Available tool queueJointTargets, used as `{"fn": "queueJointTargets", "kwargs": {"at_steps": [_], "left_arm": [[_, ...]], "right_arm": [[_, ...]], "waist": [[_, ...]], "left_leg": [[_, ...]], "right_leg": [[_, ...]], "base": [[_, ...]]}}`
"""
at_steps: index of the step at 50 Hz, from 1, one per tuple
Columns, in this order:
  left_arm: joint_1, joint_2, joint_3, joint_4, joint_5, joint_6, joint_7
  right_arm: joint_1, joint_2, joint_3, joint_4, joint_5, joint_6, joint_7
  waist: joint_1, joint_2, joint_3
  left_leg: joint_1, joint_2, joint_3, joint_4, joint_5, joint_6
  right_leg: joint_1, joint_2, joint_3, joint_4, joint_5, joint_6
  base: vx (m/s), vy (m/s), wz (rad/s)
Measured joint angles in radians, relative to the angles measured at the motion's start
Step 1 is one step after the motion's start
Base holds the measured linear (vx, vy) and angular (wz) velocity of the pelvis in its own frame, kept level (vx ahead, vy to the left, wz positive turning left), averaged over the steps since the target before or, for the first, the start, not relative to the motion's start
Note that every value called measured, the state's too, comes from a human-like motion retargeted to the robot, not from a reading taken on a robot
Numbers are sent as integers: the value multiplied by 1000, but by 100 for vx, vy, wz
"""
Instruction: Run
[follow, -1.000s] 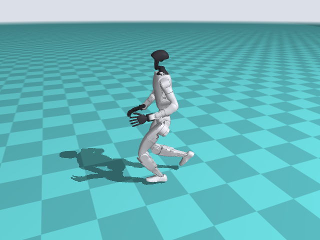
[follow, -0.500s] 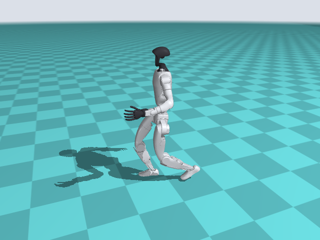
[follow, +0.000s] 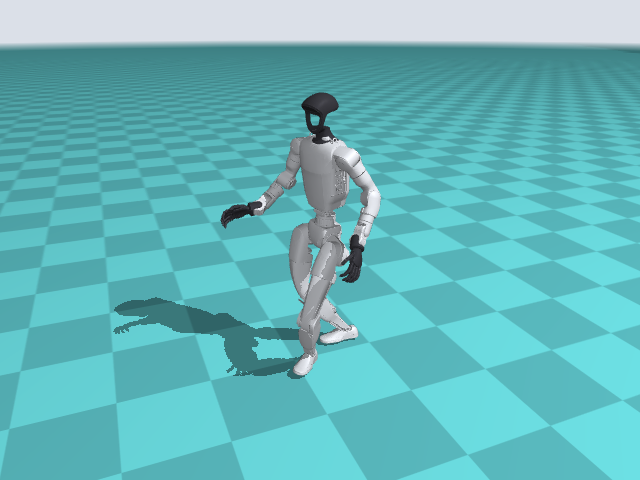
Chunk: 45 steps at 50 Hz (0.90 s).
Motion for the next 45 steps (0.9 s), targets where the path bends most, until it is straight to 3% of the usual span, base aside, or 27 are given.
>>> {"fn": "queueJointTargets", "kwargs": {"at_steps": [5, 9, 12, 15, 20, 23, 26, 33, 36, 40, 43, 45], "left_arm": [[16, -16, 15, 178, 15, 38, -8], [-7, -30, 27, 304, 8, 65, -28], [-44, -32, 31, 352, 10, 76, -38], [-91, -33, 26, 341, 12, 76, -42], [-153, -48, -6, 195, 9, 73, -91], [-175, -49, -34, 83, 19, 72, -145], [-194, -43, -61, -10, 46, 71, -195], [-228, -15, -94, -124, 119, 66, -244], [-240, 4, -92, -142, 139, 62, -242], [-255, 25, -76, -153, 143, 55, -226], [-246, 28, -61, -155, 141, 47, -212], [-261, 35, -42, -155, 129, 50, -206]], "right_arm": [[15, 0, 41, 42, -66, 17, 67], [44, 14, 97, 110, -128, 41, 149], [61, 34, 136, 183, -167, 67, 205], [83, 59, 166, 264, -206, 95, 244], [138, 80, 194, 355, -269, 123, 294], [180, 81, 199, 360, -296, 135, 315], [217, 80, 196, 347, -314, 146, 328], [263, 71, 155, 309, -304, 160, 329], [268, 57, 122, 299, -283, 161, 320], [272, 27, 69, 293, -252, 159, 298], [288, 7, 36, 298, -241, 159, 280], [274, -18, 7, 307, -228, 155, 277]], "waist": [[-4, -28, -41], [3, -79, -49], [13, -115, -47], [26, -135, -43], [30, -130, -36], [30, -109, -35], [31, -83, -42], [33, -46, -96], [28, -47, -125], [11, -57, -143], [14, -69, -142], [-3, -59, -131]], "left_leg": [[41, -25, 77, -10, 1, 38], [62, -129, 15, 52, -40, 117], [56, -228, -58, 104, -75, 177], [53, -322, -144, 122, -86, 191], [105, -503, -336, 38, -45, 188], [152, -571, -486, -16, -11, 151], [189, -613, -642, -61, 21, 103], [242, -655, -965, -163, 91, 1], [254, -653, -1071, -209, 109, -33], [275, -638, -1144, -248, 103, -64], [261, -631, -1092, -189, 69, -73], [284, -571, -1065, -215, 62, -88]], "right_leg": [[13, -43, -22, 123, 19, 34], [-22, -134, 6, 381, 125, 93], [-87, -223, 38, 606, 197, 102], [-165, -296, 74, 743, 200, 63], [-292, -383, 126, 732, 60, -40], [-358, -361, 165, 624, -17, -75], [-421, -287, 235, 494, -40, -73], [-532, -57, 516, 217, 52, 19], [-547, 3, 632, 138, 108, 66], [-532, 1, 666, 114, 147, 103], [-526, -43, 593, 185, 122, 103], [-465, -88, 494, 143, 117, 93]], "base": [[34, 9, 120], [34, 8, 122], [33, 4, 149], [34, -2, 193], [32, -2, 268], [27, -8, 317], [23, -10, 334], [16, -13, 337], [11, -20, 318], [8, -25, 299], [4, -26, 268], [7, -25, 279]]}}
